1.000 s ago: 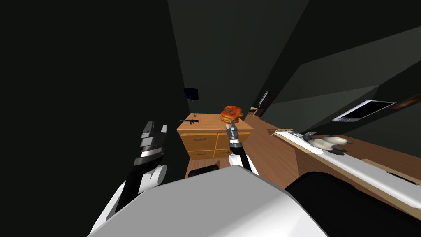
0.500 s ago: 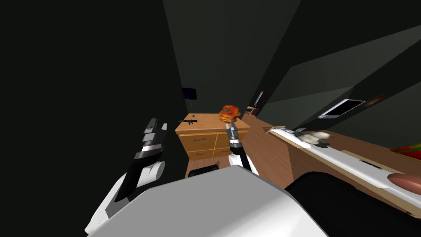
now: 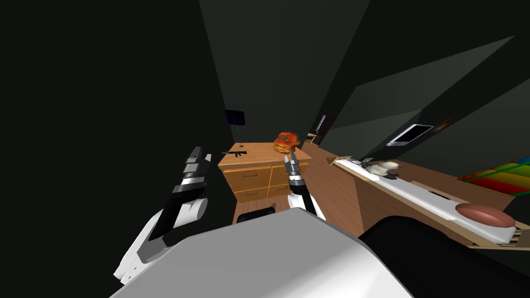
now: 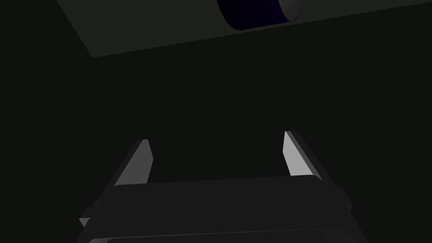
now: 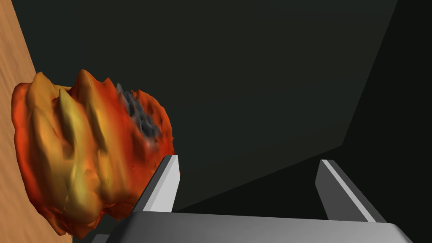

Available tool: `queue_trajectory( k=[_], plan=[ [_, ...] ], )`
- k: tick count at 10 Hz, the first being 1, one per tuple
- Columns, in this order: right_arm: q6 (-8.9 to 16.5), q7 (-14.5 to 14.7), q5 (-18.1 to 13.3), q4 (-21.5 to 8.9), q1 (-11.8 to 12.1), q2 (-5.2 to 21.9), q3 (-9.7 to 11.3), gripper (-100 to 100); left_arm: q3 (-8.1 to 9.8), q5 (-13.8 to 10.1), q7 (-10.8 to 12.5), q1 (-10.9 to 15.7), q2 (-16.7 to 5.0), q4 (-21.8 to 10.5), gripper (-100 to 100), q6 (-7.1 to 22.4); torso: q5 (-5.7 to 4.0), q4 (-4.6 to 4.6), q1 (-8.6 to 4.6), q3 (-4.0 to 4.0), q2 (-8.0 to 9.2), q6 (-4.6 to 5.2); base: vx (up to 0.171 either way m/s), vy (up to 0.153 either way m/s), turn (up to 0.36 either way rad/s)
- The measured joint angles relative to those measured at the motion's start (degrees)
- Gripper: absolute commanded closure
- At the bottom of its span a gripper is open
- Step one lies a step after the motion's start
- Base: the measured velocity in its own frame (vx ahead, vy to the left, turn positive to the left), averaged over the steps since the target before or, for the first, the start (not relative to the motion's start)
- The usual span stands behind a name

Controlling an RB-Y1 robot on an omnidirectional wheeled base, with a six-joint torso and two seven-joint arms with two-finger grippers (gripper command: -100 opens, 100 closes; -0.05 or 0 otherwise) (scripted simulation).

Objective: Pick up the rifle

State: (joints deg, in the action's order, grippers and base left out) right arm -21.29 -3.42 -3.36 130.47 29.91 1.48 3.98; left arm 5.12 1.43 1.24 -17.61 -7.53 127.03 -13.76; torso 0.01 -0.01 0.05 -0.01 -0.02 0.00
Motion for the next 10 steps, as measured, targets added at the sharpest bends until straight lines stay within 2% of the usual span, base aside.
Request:
queue_trajectory(
  k=[5, 10],
  plan=[
    [0.00, 0.00, 0.00, 0.00, 0.00, 0.00, 0.00, 0, 1.28, 0.72, -0.95, 3.80, -1.25, -1.92, -100, 7.30, -0.01, -0.01, -0.04, -0.02, -0.04, 0.00, 0.007, 0.005, -0.095],
    [0.00, 0.00, 0.00, 0.00, 0.00, 0.00, 0.00, 0, 2.04, 1.86, -0.94, 5.94, -2.91, -3.92, -100, 14.32, -0.02, -0.02, -0.07, -0.04, -0.08, -0.02, 0.018, -0.004, -0.083]
  ],
)
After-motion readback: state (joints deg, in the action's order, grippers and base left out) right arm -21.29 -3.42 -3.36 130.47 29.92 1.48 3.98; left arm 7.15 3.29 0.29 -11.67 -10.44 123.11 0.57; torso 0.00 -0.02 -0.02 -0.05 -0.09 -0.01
